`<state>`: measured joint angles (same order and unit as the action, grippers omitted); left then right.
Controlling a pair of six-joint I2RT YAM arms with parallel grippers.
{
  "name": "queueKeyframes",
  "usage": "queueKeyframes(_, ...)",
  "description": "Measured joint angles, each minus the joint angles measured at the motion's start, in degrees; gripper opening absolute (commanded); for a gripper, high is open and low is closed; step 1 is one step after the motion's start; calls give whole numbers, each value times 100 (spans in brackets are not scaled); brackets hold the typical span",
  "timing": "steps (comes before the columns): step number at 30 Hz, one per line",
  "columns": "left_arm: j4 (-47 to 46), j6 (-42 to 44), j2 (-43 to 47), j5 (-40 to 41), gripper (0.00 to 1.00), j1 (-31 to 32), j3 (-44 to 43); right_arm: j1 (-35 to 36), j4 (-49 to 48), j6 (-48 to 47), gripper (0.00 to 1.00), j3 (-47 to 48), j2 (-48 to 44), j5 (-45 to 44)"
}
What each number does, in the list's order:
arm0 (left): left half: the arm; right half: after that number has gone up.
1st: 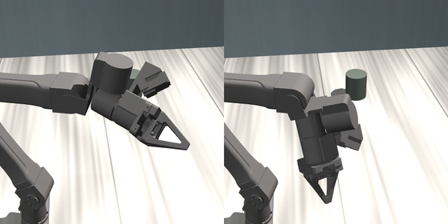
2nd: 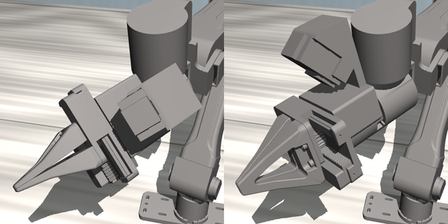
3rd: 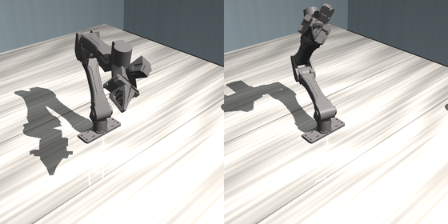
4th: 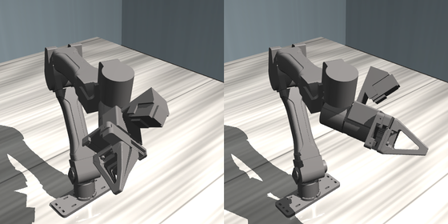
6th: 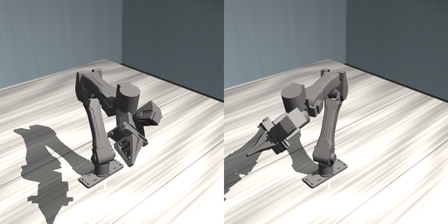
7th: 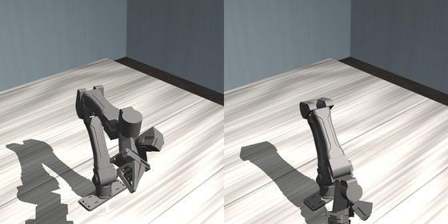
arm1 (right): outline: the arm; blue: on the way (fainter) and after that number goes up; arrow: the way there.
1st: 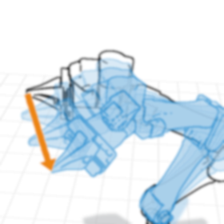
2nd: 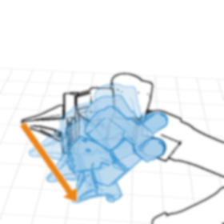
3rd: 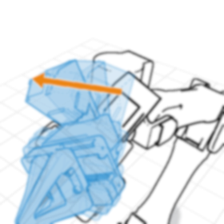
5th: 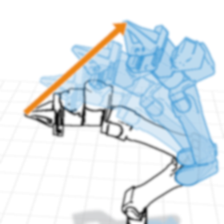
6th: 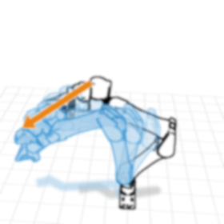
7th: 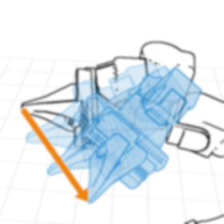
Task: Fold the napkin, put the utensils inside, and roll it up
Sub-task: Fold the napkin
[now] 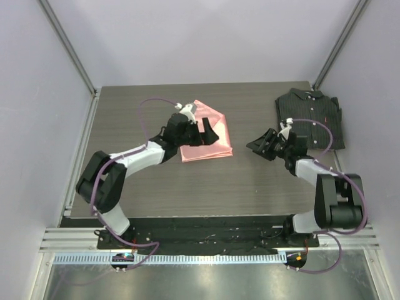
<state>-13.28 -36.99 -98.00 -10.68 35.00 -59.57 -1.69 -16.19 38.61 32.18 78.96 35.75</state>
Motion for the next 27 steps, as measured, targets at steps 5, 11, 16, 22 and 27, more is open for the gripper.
queueKeyframes(5, 702, -400, 573, 494, 98, -629, 339, 323, -9, -155, 56, 348, 1010, 35)
queueKeyframes(11, 1303, -656, 1106, 691, 99, -1239, 1040, 776, -44, -308, 55, 887, 1897, 39)
queueKeyframes(16, 1635, -719, 1493, 706, 99, -1250, 1237, 916, -197, -382, 54, 1161, 2380, 74)
queueKeyframes(22, 1786, -743, 1751, 702, 98, -1255, 1259, 990, -302, -459, 52, 1368, 2583, 39)
queueKeyframes(27, 1856, -743, 1751, 699, 98, -1255, 1309, 1102, -304, -538, 42, 1541, 2732, 9)
